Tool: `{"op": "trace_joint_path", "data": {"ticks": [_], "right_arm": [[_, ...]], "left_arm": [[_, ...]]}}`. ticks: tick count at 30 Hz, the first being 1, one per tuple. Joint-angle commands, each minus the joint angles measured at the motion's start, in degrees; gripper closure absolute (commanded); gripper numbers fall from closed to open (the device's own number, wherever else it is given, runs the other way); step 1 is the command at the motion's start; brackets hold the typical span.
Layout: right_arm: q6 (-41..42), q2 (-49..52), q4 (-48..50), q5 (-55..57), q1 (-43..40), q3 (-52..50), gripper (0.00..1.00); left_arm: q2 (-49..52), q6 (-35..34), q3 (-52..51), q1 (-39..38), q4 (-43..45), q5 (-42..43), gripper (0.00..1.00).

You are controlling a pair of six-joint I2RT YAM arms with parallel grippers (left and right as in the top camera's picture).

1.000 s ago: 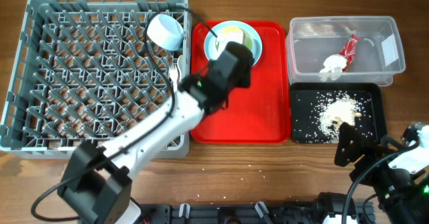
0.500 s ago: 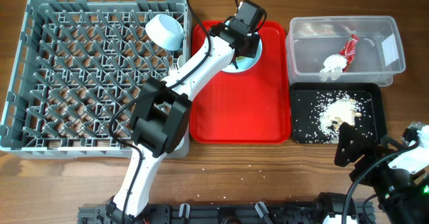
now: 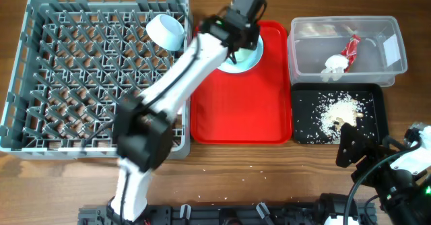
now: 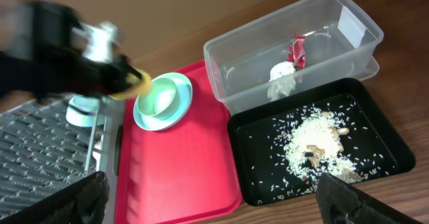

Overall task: Sort waste into correct bins and load items into the dishwasher rack
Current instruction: 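Reach the left gripper to the yellow cup and grasp it, then carry the yellow cup into the rack and release it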

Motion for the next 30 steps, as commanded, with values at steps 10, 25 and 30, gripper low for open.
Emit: {"op": "trace_joint_path", "data": {"ticks": [10, 25, 30], "right_arm": [[0.5, -0.1, 0.3, -0.5, -0.1, 0.1, 0.00], [0.5, -0.1, 0.3, -0.5, -0.1, 0.1, 0.00], [0.4, -0.1, 0.3, -0.5, -0.1, 0.1, 0.00]], "left_arm": [[-29.9, -1.5, 0.5, 4.9, -32.0, 3.0, 0.96], [-29.5, -1.5, -0.5, 5.6, -33.5, -0.1, 0.96], [-29.4, -1.5, -0.5, 5.6, -33.2, -0.1, 0.96]]}}
